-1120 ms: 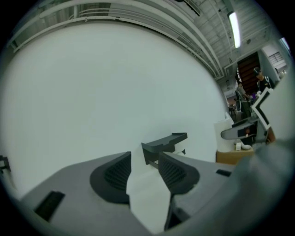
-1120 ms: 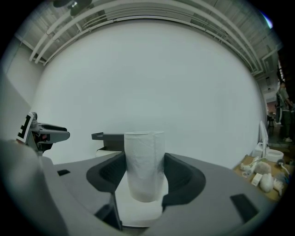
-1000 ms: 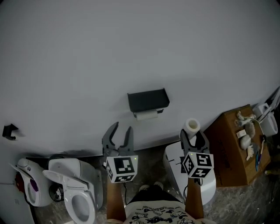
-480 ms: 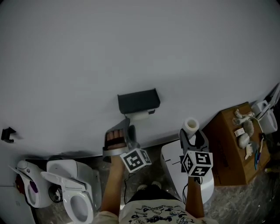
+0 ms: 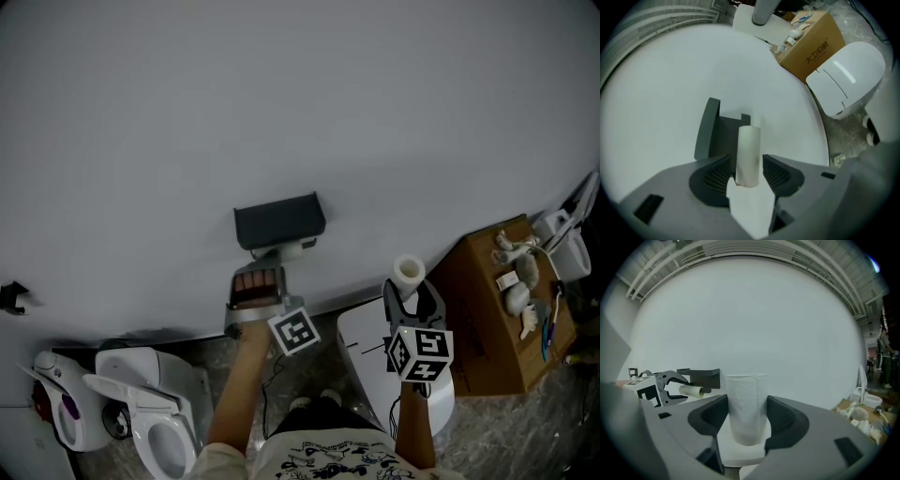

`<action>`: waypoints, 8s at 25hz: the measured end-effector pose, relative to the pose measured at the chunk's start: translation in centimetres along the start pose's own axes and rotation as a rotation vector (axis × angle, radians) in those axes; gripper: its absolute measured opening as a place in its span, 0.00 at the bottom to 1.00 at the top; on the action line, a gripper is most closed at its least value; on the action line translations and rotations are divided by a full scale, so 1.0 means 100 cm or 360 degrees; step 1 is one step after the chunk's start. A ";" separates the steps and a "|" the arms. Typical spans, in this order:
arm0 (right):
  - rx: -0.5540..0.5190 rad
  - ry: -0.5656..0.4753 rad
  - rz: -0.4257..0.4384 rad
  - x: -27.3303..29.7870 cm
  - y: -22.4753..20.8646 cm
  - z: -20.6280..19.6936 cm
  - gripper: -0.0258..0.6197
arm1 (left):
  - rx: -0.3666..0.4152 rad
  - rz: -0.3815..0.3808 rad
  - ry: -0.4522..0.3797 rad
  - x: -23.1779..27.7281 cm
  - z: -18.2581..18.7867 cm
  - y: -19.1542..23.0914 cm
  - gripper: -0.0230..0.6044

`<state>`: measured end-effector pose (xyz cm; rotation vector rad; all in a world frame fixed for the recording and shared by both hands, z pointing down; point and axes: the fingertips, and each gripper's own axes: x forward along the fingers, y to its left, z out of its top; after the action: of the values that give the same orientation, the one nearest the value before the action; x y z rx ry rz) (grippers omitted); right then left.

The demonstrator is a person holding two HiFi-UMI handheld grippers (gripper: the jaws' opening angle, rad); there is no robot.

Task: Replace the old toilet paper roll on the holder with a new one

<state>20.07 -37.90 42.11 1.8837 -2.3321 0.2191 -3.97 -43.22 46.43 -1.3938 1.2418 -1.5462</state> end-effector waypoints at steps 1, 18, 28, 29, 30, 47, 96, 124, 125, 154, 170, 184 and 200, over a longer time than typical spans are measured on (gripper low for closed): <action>0.0002 0.0002 -0.0005 0.000 -0.002 -0.001 0.46 | 0.0038 0.0053 0.0021 0.003 0.000 0.005 0.35; 0.0063 0.0016 -0.0108 -0.004 -0.040 -0.010 0.46 | 0.0145 0.0159 0.0091 0.028 0.009 0.009 0.34; 0.0096 0.0035 -0.0195 -0.011 -0.088 -0.019 0.46 | 0.0153 0.0142 -0.0077 0.034 0.089 0.005 0.34; 0.0096 0.0032 -0.0212 -0.016 -0.084 -0.018 0.46 | 0.0146 0.0149 -0.0103 0.031 0.089 0.007 0.34; 0.0096 0.0029 -0.0230 -0.020 -0.083 -0.016 0.46 | 0.0138 0.0152 -0.0130 0.029 0.092 0.009 0.34; 0.0110 0.0009 -0.0357 -0.041 -0.104 -0.012 0.46 | -0.0882 -0.0125 -0.0736 -0.028 0.153 0.039 0.34; -0.1981 0.0217 -0.0051 0.112 0.055 -0.003 0.46 | -0.2285 0.0005 -0.0611 -0.086 -0.128 0.081 0.34; -0.2565 0.0084 0.0098 0.139 0.133 -0.022 0.46 | -0.2329 0.0153 -0.0453 -0.115 -0.172 0.074 0.34; -0.2562 0.0078 0.0103 0.139 0.136 -0.023 0.46 | -0.2329 0.0160 -0.0445 -0.116 -0.175 0.074 0.34; -0.2393 -0.0085 0.0339 0.121 0.242 -0.030 0.49 | -0.2384 0.0253 -0.0324 -0.139 -0.228 0.064 0.34; -0.1370 -0.0100 0.0552 0.064 0.224 0.008 0.51 | -0.2357 0.0161 -0.0481 -0.123 -0.189 0.077 0.34; -0.0013 -0.0228 0.0446 0.038 0.148 0.075 0.12 | -0.2354 0.0137 -0.0565 -0.115 -0.166 0.092 0.34; -0.0006 -0.0244 0.0380 0.023 0.135 0.070 0.08 | -0.2353 0.0150 -0.0596 -0.119 -0.156 0.098 0.34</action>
<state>6.28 -38.73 35.37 1.6715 -2.6568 0.0971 -18.14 -31.92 34.08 -2.2135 2.2291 -0.0125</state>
